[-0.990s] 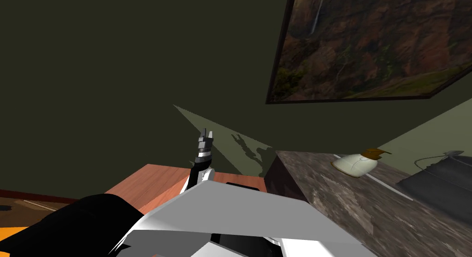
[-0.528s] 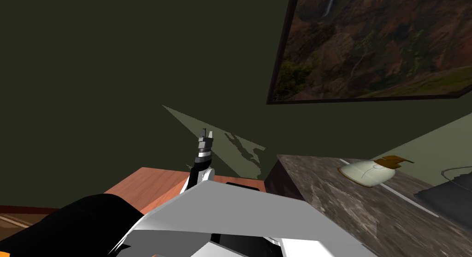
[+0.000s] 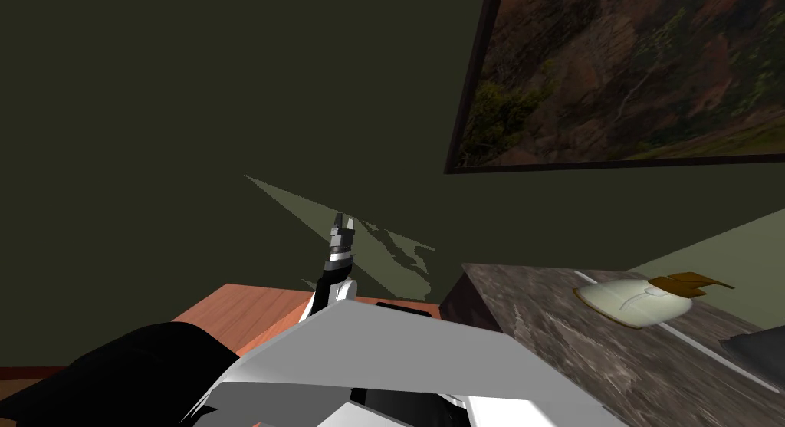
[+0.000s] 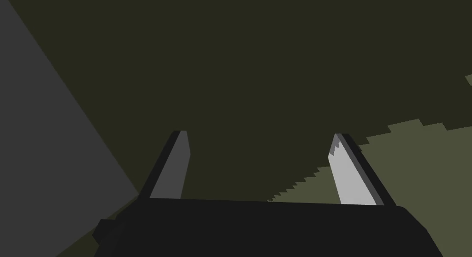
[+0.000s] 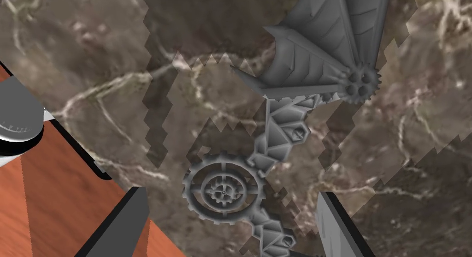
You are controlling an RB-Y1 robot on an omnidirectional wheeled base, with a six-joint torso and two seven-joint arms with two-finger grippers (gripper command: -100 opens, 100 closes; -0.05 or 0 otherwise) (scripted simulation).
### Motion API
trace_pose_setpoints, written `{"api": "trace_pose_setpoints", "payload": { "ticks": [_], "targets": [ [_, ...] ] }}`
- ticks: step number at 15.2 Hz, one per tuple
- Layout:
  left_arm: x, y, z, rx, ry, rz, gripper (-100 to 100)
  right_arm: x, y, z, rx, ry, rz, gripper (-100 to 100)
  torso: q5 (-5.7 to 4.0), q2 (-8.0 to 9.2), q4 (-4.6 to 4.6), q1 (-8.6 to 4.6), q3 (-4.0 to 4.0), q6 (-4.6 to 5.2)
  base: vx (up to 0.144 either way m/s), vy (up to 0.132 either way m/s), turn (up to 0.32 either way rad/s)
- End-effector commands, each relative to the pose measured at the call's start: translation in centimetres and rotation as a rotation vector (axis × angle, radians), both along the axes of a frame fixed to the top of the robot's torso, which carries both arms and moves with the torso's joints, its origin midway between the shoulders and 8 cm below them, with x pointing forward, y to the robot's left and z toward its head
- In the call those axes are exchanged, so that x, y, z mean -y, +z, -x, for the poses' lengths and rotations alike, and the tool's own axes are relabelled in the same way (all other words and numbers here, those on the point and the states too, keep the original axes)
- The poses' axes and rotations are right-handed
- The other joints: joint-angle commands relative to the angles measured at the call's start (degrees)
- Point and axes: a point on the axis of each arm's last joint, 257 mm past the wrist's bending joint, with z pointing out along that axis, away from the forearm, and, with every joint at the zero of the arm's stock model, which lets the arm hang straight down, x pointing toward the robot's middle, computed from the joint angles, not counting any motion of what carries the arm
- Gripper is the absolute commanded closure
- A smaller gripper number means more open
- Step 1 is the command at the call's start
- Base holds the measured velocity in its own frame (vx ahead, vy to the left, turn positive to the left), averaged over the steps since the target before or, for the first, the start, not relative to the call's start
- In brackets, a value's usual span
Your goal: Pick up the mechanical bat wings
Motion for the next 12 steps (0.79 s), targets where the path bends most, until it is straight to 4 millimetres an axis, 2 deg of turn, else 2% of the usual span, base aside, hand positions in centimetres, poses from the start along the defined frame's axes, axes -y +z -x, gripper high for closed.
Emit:
{"api": "trace_pose_setpoints", "payload": {
  "ticks": [1,2,3,4,8,9,11,12],
  "targets": [
    [0.0,0.0,0.0,0.000,0.000,0.000,0,0.2,-1.0,-0.1,0.007,0.003,0.004,-100,0.00,0.00,0.00,0.00,0.00,0.00,-0.026,0.009,-0.019],
    [0.0,0.0,0.0,0.000,0.000,0.000,0,0.3,-1.5,-0.2,0.009,0.004,0.004,-100,0.01,0.11,0.03,0.02,0.07,0.00,-0.034,0.014,-0.016],
    [0.0,0.0,0.0,0.000,0.000,0.000,0,0.3,-0.9,-0.2,0.006,0.002,0.002,-100,0.01,0.20,0.05,0.05,0.12,0.01,-0.022,0.010,-0.006],
    [0.0,0.0,0.0,0.000,0.000,0.000,0,0.3,-1.0,-0.2,0.007,0.003,0.003,100,0.02,0.22,0.06,0.05,0.14,0.01,-0.006,0.003,-0.001],
    [0.0,0.0,0.0,0.000,0.000,0.000,0,0.2,-1.0,-0.3,0.008,0.003,0.000,100,-0.02,0.23,0.05,-0.14,0.14,0.01,0.000,0.001,0.001],
    [0.0,0.0,0.0,0.000,0.000,0.000,0,0.0,0.1,0.0,0.001,0.001,0.003,100,-0.02,0.23,0.05,-0.16,0.14,0.01,0.008,-0.003,0.016],
    [0.0,0.0,0.0,0.000,0.000,0.000,0,-0.1,0.8,0.2,-0.005,0.000,0.002,100,0.02,0.19,0.02,-0.19,0.11,0.00,0.020,-0.015,0.019],
    [0.0,0.0,0.0,0.000,0.000,0.000,0,0.0,0.2,0.1,0.000,0.001,0.004,100,0.02,0.16,0.02,-0.20,0.09,-0.01,0.014,-0.011,0.007]
  ]
}}
